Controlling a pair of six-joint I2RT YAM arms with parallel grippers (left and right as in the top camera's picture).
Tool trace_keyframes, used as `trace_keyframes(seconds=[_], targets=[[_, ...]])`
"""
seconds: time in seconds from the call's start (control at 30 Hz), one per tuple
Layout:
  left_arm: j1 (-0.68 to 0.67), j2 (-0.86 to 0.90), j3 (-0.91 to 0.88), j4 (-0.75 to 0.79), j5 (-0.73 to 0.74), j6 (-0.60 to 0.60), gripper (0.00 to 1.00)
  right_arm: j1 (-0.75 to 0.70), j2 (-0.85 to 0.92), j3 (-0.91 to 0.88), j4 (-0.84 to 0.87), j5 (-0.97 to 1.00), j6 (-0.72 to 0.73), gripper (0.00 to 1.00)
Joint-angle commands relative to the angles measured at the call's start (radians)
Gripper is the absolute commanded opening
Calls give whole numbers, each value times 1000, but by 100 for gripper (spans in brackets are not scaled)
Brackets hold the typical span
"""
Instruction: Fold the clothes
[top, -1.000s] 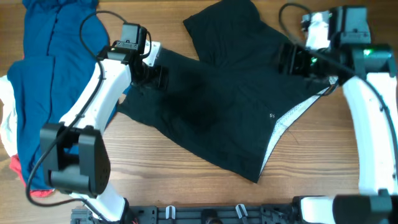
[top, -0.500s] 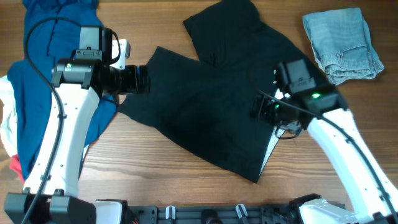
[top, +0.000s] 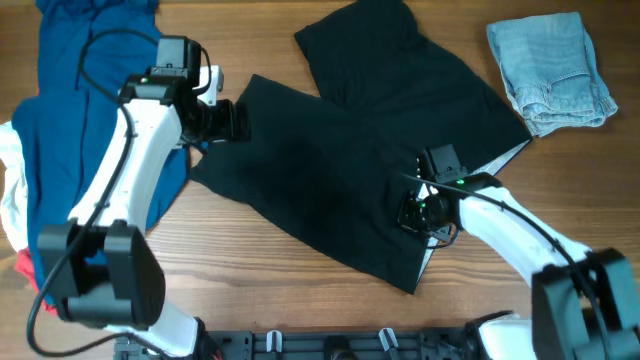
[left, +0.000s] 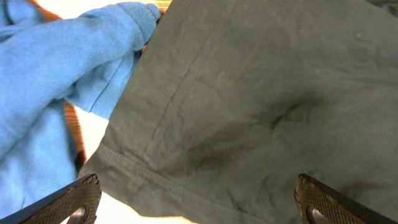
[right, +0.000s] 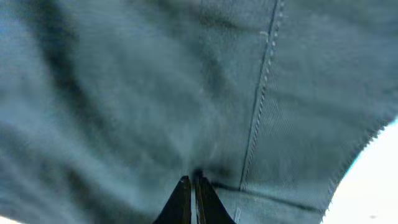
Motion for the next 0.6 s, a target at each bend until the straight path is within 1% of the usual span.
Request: trace_keyframes(seconds=[0.0,0.13,0.2,0.3,0.43,0.57], targets=[[2,37,8,10,1,-13,100,4,87,-6,-15,6,43,4],[2,49,8,13,-4,-13,100,-3,137,-6,-37,31,80,9],[2,49,8,14,-7,-13,100,-41,138,-6,-66,65,92,11],[2,50,8,14,-7,-13,100,-148,138,-6,-109,84,81,12],[2,50,8,14,-7,-13,100,-301,137,-6,-116,72,62,17],[2,50,8,14,-7,-13,100,-469,137,-6,-111,79,21,18]])
